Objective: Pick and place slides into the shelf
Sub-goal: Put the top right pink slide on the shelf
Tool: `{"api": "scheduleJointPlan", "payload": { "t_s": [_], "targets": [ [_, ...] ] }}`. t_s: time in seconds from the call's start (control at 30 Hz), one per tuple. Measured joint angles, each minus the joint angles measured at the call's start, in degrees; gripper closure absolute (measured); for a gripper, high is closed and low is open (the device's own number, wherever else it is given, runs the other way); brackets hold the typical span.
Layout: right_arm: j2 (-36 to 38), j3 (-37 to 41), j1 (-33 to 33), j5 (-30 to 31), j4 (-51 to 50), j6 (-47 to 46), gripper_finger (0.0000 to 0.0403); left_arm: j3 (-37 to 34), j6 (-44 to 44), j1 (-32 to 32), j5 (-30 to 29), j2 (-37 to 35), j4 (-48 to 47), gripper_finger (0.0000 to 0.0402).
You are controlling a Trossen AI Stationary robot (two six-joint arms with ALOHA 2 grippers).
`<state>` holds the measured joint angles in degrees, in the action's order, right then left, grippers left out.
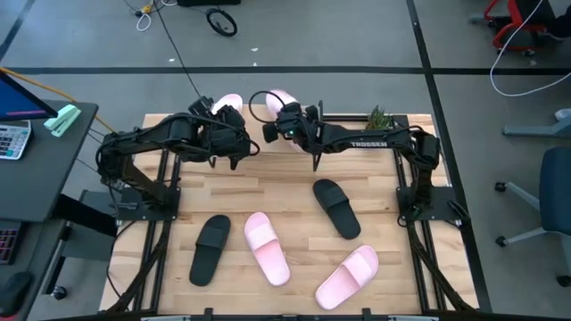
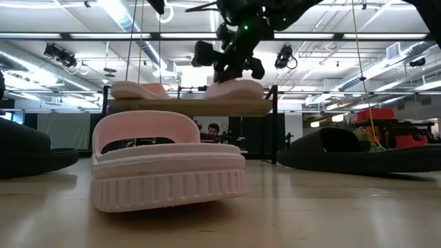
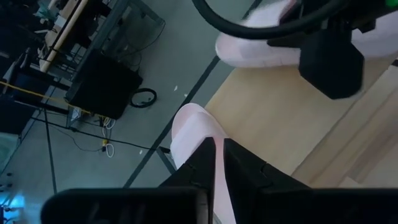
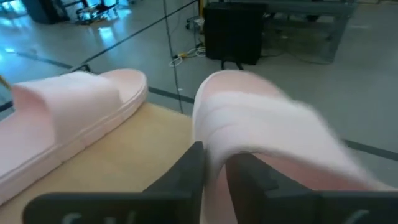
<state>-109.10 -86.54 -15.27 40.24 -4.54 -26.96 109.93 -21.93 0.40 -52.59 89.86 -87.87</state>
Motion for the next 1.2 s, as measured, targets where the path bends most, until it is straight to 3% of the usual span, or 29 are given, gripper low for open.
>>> {"api": "scheduleJointPlan", "payload": {
  "t_s": [0.2, 0.43, 0.73, 1.0, 1.2],
  "targets": [
    [0.5, 0.0, 0.0, -2.8, -0.1, 0.0, 0.0297, 0.0, -0.1, 0.0, 0.0, 0.0, 0.0, 0.0371],
    [0.5, 0.0, 0.0, -9.1, -1.0, 0.5, 0.0293, 0.0, -3.0, 0.0, 0.0, 0.0, 0.0, 0.0364],
    [0.7, 0.0, 0.0, -9.3, -15.1, 4.2, 0.0293, 0.0, -4.5, -0.4, 0.0, 0.0, 0.0, 0.037],
    [1.5, 0.0, 2.5, -9.1, -18.5, 6.9, 0.0293, 0.0, -4.6, -2.2, 0.2, 0.0, 0.0, 0.0368],
    [3.5, 0.0, 7.3, -7.2, -23.4, 8.6, 0.0297, -0.3, -4.5, -3.3, 8.4, 0.0, -0.2, 0.0357]
  ]
}}
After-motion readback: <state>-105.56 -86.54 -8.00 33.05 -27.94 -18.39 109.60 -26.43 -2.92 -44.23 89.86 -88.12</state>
